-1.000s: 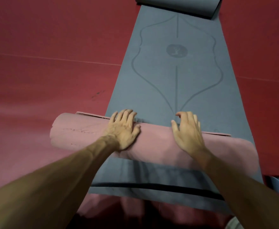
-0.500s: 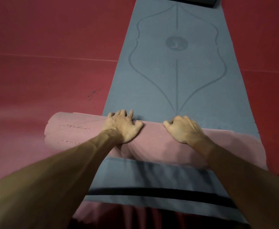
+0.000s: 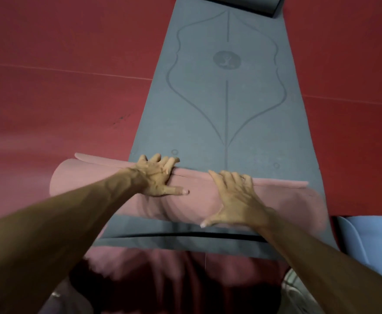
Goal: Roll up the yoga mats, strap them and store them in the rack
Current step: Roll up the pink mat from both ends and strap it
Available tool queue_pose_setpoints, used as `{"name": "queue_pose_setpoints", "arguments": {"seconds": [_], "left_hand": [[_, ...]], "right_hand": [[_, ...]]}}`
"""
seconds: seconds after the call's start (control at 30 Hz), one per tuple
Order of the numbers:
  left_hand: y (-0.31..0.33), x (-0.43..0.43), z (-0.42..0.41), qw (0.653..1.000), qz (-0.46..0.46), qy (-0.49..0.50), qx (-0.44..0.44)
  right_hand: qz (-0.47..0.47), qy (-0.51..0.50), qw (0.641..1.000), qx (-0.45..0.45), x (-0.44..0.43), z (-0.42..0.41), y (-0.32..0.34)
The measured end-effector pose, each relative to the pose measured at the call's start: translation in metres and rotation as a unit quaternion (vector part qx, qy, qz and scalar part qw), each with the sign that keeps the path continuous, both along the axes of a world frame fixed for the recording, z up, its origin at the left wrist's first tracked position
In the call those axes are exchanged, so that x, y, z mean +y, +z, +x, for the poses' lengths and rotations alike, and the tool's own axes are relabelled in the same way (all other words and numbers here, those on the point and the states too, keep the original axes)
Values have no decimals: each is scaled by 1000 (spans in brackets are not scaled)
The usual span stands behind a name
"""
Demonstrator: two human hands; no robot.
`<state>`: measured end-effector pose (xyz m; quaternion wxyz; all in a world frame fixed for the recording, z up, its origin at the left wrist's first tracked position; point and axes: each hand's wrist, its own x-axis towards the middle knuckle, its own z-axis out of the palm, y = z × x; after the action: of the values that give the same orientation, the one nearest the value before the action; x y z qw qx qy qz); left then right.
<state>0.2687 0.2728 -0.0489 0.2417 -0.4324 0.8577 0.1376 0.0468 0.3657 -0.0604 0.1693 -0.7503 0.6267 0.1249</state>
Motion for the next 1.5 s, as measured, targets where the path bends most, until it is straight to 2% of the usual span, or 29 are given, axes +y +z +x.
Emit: {"name": "queue_pose_setpoints", "arguments": {"seconds": [0.1,0.23,0.43,0.53,0.67,0.87,1.07,1.17,1.33,1.5], "left_hand": [[2,14,-7,1000,23,-15,-12],[0,29,-16,1000,26,8,12],[15,47,-10,1000,-22,-4,20],[55,48,-16,997,-51,0,63],[138,43,-35,981,-134,-7,137],[275,69,-73,951,-276,-47,133],[356,109,-104,897,-354,-118,238],[364,120,-131,898,-346,-114,247],[332,134,-188,904,-328,-141,234],[316,155,-268,914,-287,-170,230]], "right_hand": [[1,54,997,47,6,0,0],[-38,35,997,54,14,8,2],[-166,23,985,50,32,14,7],[-201,25,976,85,29,8,55],[-214,17,969,123,21,-8,156],[-321,-8,934,155,56,-37,298],[-406,-22,904,133,106,-77,370],[-427,-29,900,85,123,-105,369],[-404,-73,909,65,157,-156,315],[-465,-153,871,33,220,-206,281]]}}
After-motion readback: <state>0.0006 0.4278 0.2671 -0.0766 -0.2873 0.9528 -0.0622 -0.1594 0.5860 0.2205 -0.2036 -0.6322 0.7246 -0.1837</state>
